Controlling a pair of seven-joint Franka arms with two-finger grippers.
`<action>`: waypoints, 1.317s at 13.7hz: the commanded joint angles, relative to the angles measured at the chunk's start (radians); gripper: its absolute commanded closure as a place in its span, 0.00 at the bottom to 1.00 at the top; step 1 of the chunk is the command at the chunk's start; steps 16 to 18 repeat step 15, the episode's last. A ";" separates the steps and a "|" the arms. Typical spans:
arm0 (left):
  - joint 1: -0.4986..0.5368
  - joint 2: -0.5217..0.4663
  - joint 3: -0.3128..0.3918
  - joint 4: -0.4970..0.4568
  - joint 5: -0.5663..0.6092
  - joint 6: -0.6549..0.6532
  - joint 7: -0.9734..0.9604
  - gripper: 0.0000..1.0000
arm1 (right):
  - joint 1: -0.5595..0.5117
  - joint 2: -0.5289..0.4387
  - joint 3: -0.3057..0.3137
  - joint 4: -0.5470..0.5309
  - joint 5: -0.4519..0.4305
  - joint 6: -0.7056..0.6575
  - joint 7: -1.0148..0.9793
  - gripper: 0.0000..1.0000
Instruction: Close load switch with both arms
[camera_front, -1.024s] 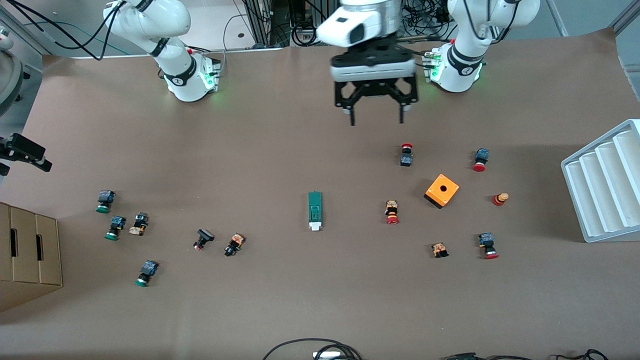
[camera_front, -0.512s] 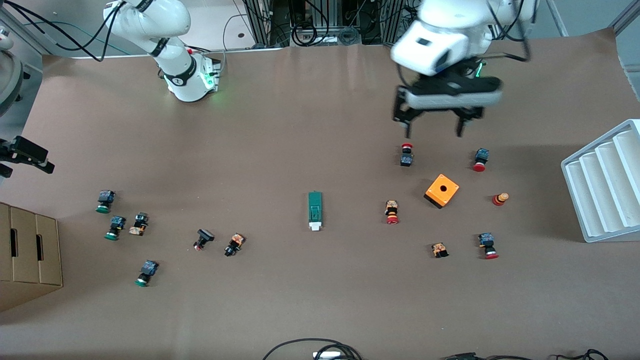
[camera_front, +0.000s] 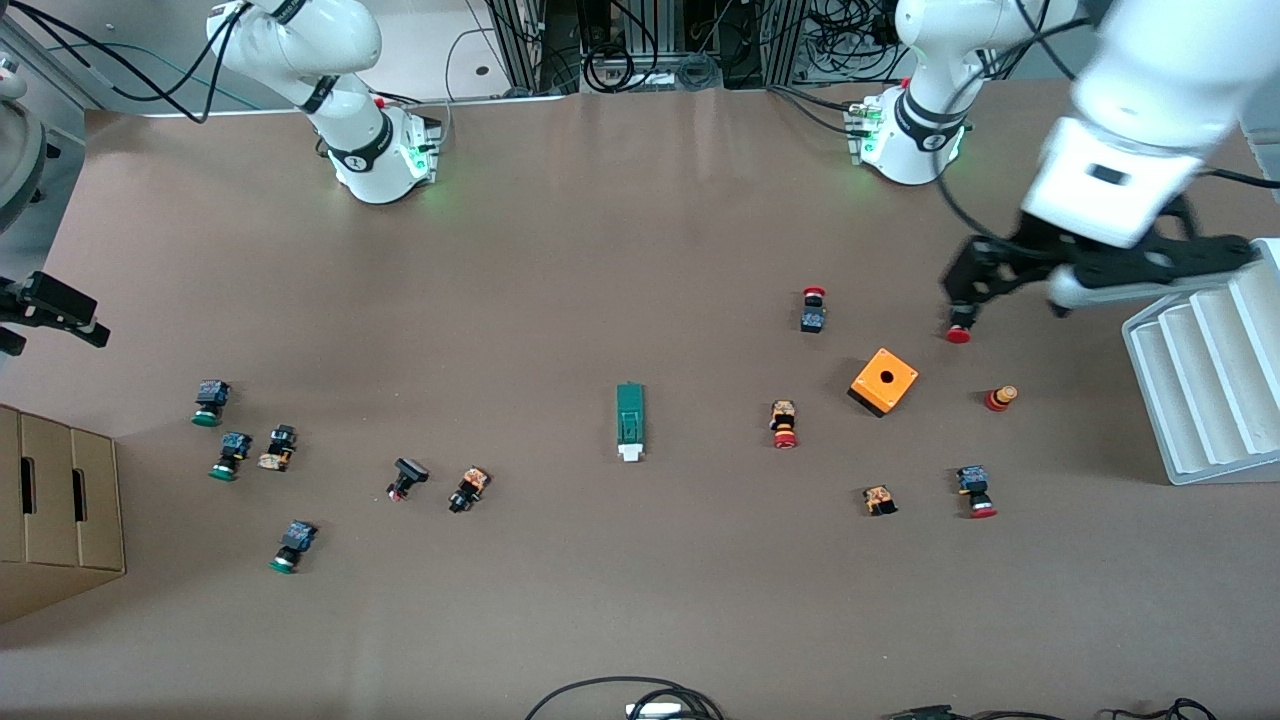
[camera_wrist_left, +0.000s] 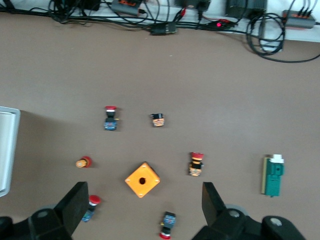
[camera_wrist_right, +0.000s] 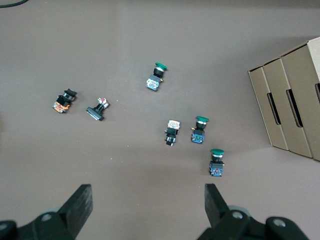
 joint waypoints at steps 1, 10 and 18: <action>0.000 -0.031 0.056 -0.019 -0.021 -0.034 0.053 0.00 | 0.004 0.010 -0.001 0.023 -0.017 -0.007 -0.011 0.00; 0.002 -0.026 0.246 -0.013 -0.090 -0.106 0.073 0.00 | 0.004 0.007 0.013 0.021 -0.017 -0.009 -0.010 0.00; 0.002 -0.033 0.344 0.005 -0.130 -0.148 0.248 0.00 | 0.004 0.009 0.013 0.021 -0.017 -0.006 -0.011 0.00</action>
